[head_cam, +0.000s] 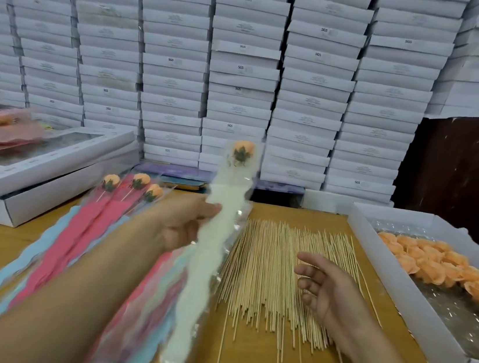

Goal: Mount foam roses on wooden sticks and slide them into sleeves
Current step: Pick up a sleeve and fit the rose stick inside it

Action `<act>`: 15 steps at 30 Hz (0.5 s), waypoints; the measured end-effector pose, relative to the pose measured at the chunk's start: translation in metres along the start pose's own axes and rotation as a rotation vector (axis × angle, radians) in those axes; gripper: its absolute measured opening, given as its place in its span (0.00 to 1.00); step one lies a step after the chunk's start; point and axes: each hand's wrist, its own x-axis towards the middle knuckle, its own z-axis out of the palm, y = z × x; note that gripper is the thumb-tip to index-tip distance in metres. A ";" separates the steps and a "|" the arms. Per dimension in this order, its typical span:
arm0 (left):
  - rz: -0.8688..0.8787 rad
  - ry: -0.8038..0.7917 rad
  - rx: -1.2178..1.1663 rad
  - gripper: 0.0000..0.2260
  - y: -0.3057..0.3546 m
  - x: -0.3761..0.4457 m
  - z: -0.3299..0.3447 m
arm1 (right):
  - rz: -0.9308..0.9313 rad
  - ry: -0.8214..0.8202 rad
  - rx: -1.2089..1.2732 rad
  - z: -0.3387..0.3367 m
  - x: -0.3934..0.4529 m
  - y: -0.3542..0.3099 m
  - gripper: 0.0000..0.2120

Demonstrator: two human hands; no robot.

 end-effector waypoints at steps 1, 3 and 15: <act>0.004 0.054 0.022 0.08 0.004 0.003 -0.014 | -0.003 0.000 -0.002 0.000 0.000 0.000 0.23; 0.011 0.162 0.087 0.06 0.009 0.008 -0.047 | -0.007 0.002 -0.006 0.000 0.000 -0.001 0.21; 0.177 0.955 0.712 0.20 -0.039 0.016 -0.220 | -0.028 -0.037 -0.035 -0.002 0.003 0.002 0.17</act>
